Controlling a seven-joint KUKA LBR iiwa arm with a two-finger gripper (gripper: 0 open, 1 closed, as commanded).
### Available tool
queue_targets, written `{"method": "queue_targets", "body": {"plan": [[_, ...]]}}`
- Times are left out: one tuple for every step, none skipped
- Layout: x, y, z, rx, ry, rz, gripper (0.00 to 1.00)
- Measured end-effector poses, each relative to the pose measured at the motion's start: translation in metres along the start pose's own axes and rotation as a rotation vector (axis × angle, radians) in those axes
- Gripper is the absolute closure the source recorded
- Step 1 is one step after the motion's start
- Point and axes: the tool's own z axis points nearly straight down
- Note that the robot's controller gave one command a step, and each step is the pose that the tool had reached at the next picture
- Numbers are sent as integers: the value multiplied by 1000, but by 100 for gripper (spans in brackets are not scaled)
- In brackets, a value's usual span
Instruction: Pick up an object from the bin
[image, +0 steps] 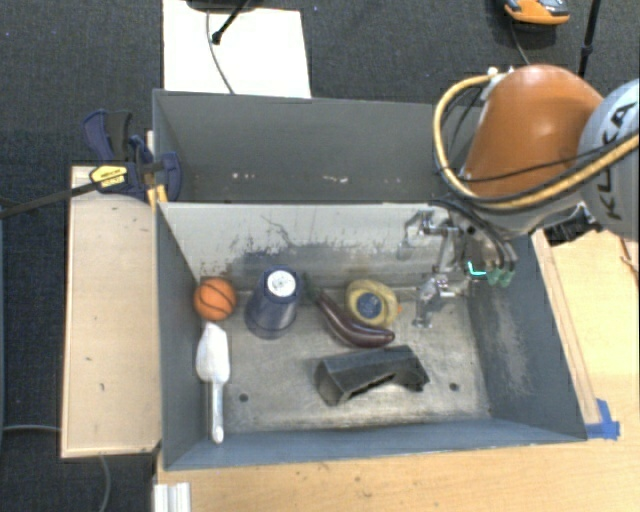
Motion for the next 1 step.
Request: {"method": "queue_targets", "body": {"plan": [[-1, 0, -4, 0, -8, 0, 0]]}}
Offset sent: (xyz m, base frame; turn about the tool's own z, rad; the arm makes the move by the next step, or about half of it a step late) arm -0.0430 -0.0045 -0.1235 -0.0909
